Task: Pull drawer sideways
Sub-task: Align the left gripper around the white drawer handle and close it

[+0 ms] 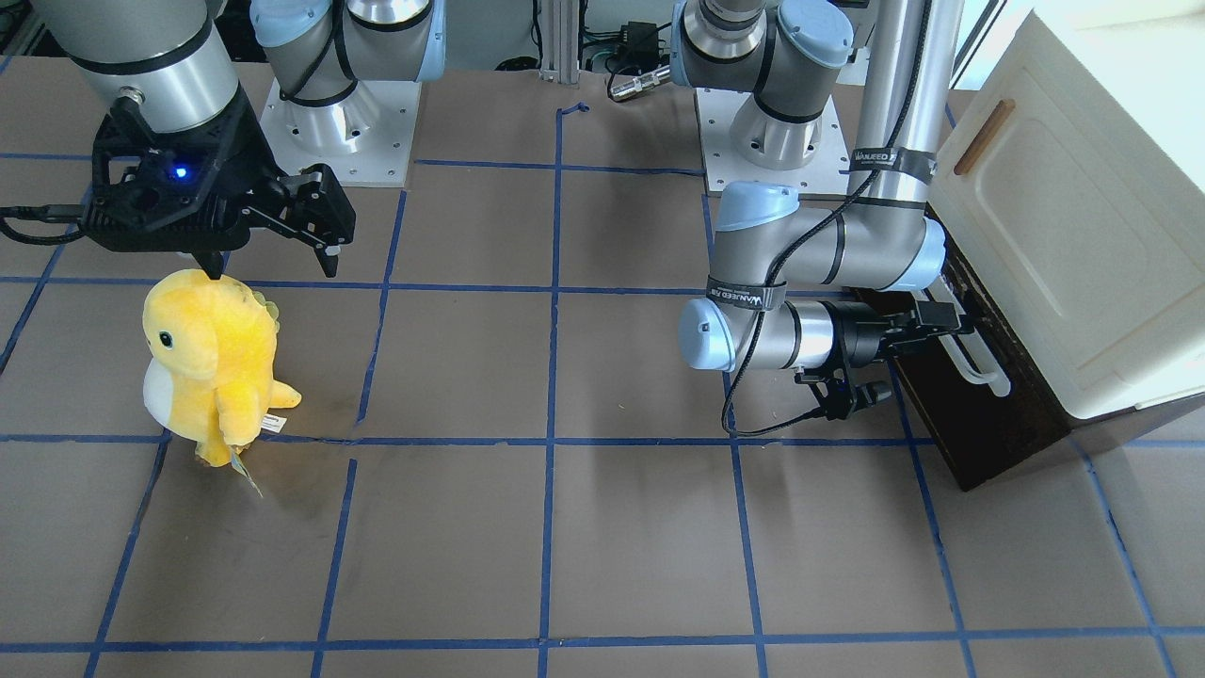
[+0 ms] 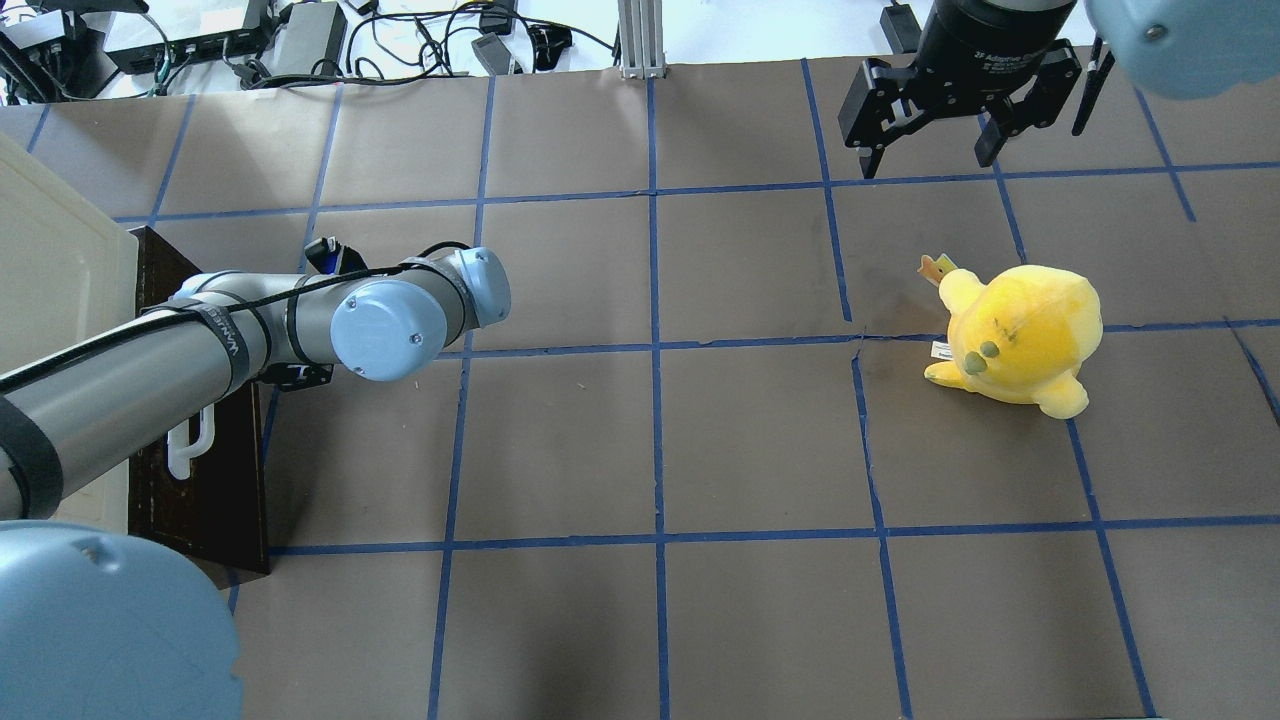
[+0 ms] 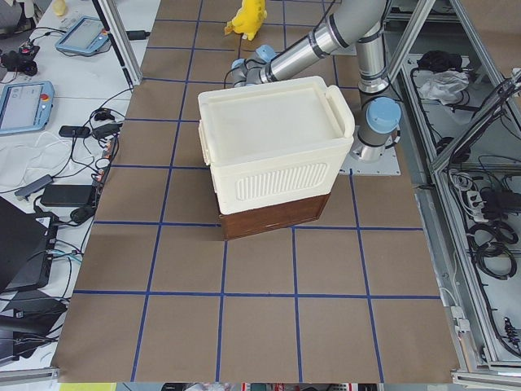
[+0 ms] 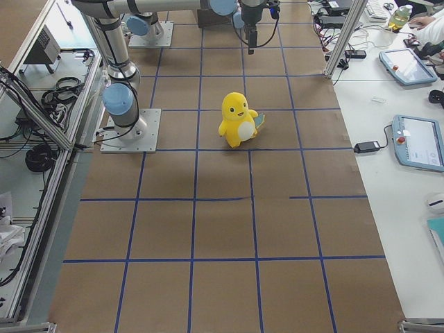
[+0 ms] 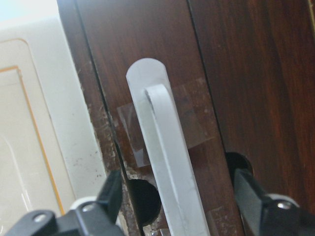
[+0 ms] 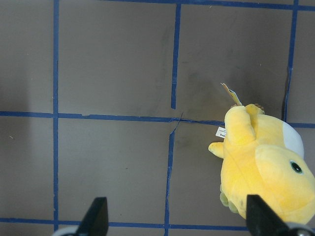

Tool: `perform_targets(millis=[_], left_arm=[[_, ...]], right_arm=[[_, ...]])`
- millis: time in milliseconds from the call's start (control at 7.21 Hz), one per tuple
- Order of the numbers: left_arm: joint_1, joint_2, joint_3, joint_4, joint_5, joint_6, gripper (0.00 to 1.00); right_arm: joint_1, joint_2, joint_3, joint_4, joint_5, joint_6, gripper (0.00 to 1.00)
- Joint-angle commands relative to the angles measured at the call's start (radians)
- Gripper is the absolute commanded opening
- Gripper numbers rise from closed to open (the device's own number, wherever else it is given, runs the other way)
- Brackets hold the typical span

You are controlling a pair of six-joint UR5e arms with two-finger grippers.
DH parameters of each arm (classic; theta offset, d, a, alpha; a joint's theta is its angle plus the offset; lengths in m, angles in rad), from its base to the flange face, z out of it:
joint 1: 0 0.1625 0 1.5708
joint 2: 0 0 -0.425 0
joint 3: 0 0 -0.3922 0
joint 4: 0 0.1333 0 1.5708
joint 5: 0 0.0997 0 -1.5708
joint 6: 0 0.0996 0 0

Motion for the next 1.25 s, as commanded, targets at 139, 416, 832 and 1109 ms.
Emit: perform_targets(millis=[139, 416, 832, 1109], left_arm=[[-0.002, 0.002, -0.003, -0.023, 0.003, -0.004, 0.31], [-0.017, 0.002, -0.001, -0.025, 0.001, -0.007, 0.27], [-0.036, -0.001, 0.003, -0.025, 0.001, -0.013, 0.27], [-0.049, -0.006, 0.007, -0.023, 0.001, -0.013, 0.27]], right_arm=[[0.000, 0.000, 0.000, 0.000, 0.000, 0.000, 1.00], [0.000, 0.000, 0.000, 0.000, -0.001, 0.000, 1.00], [0.000, 0.000, 0.000, 0.000, 0.000, 0.000, 1.00], [0.000, 0.000, 0.000, 0.000, 0.000, 0.000, 1.00]])
